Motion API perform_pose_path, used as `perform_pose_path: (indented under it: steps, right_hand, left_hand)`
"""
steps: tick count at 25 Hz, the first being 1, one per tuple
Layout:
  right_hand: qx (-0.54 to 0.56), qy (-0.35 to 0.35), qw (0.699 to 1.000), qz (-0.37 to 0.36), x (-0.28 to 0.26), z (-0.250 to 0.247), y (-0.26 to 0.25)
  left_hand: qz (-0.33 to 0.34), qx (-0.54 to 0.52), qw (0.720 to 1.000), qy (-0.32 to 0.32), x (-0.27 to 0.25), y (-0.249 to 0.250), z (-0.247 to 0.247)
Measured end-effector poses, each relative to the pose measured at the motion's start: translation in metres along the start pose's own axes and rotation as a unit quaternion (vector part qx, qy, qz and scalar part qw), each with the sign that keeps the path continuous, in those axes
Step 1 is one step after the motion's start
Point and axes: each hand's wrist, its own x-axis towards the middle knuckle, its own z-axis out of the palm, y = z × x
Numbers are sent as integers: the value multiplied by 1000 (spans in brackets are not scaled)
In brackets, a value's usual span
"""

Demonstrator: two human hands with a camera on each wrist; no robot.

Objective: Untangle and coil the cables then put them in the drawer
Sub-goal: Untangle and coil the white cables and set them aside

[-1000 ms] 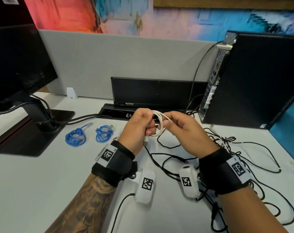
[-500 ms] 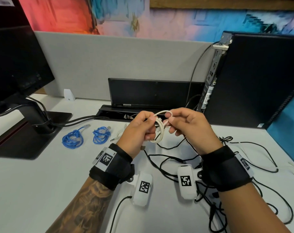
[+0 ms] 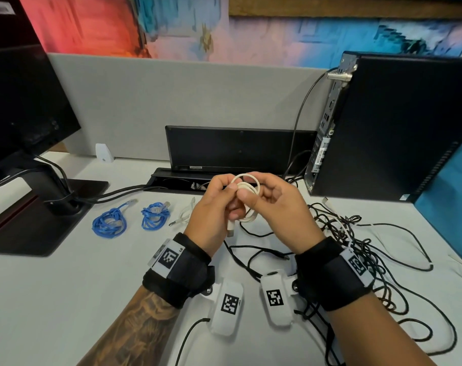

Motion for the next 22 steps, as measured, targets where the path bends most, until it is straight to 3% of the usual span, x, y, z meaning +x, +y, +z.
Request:
perform_pose_path:
  steps: [2,6,11,14,18,22]
  right_hand:
    - [1,32,1000,-2,0,-2,1]
    - [2,27,1000,10,0,-4,-3]
    - [-99,37,994,-36,0,-12,-5]
    - [-106,-5,992,-62,-1,-14,-4]
    - [-88,-41,995,-29,-1,-14,-6]
    - [-77,-25,997,5,1,-12,-7]
  left_hand:
    - [-8,-33,999,-22,-1,1,5]
    - [19,45,998,-43,-3,-4,3]
    - [19,125,992,-15,-2,-1,-1]
    - [26,163,986,9,-1,-3,-5]
    - [23,207,977,43,-2,-4,-4]
    - [44,256,965,36,-6,1,1]
